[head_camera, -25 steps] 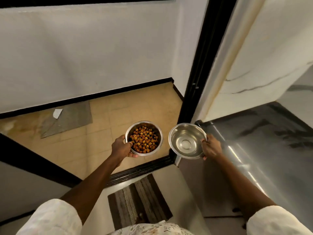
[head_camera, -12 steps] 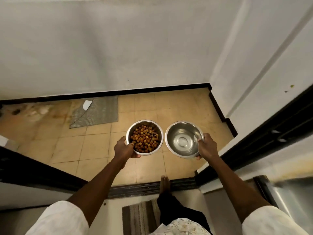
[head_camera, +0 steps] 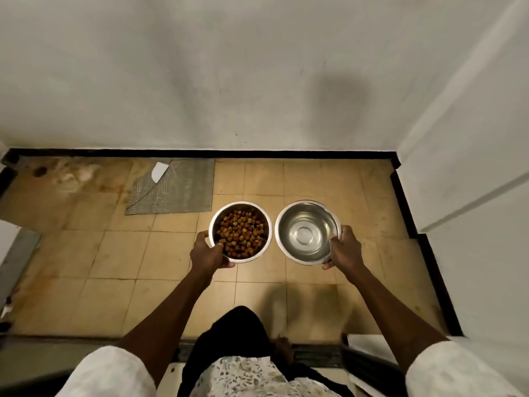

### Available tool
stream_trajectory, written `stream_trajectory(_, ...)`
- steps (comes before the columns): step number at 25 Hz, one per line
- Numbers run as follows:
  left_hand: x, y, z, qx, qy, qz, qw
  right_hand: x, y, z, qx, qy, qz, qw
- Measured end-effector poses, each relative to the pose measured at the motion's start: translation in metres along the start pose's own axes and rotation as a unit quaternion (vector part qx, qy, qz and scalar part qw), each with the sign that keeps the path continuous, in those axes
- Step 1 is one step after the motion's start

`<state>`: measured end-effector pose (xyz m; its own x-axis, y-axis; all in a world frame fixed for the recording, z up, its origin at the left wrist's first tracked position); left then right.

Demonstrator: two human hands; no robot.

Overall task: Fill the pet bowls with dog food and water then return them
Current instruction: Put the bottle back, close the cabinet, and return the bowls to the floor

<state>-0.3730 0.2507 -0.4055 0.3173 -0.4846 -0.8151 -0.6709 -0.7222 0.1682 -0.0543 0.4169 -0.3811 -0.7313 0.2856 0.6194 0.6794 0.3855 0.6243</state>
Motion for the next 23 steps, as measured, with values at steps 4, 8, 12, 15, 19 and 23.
stream_trajectory(4, -0.024, -0.026, 0.087, -0.004, 0.022, -0.003, 1.0, 0.039, -0.031, 0.083, 0.024, -0.023, 0.019, 0.999)
stream_trajectory(8, -0.038, -0.055, 0.194, -0.015, 0.043, 0.004, 0.999, 0.07, -0.077, 0.174, 0.03, -0.052, 0.048, 0.997)
stream_trajectory(12, -0.031, -0.087, 0.309, -0.039, 0.069, 0.008, 0.997, 0.083, -0.137, 0.275, 0.04, -0.098, 0.09, 0.99)
stream_trajectory(15, -0.003, -0.119, 0.401, -0.052, 0.086, 0.001, 0.995, 0.072, -0.189, 0.36, 0.053, -0.107, 0.112, 0.986)
stream_trajectory(19, 0.068, -0.168, 0.527, -0.059, 0.101, -0.008, 0.993, 0.026, -0.271, 0.482, 0.06, -0.113, 0.113, 0.985)
stream_trajectory(23, 0.162, -0.212, 0.632, -0.069, 0.121, -0.005, 0.99, -0.034, -0.349, 0.59, 0.059, -0.112, 0.104, 0.986)
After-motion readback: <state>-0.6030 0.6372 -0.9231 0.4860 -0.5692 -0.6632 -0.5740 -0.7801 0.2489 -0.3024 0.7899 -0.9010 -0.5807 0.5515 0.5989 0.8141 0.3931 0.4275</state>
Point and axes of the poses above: each hand's wrist, its own z-axis towards the middle knuckle, its own y-axis out of the back of the hand, x = y × z, the point moved 5 cm from there along z, towards the middle knuckle, and after that the axes turned 11 degrees about -z, right-handed, at the moved point
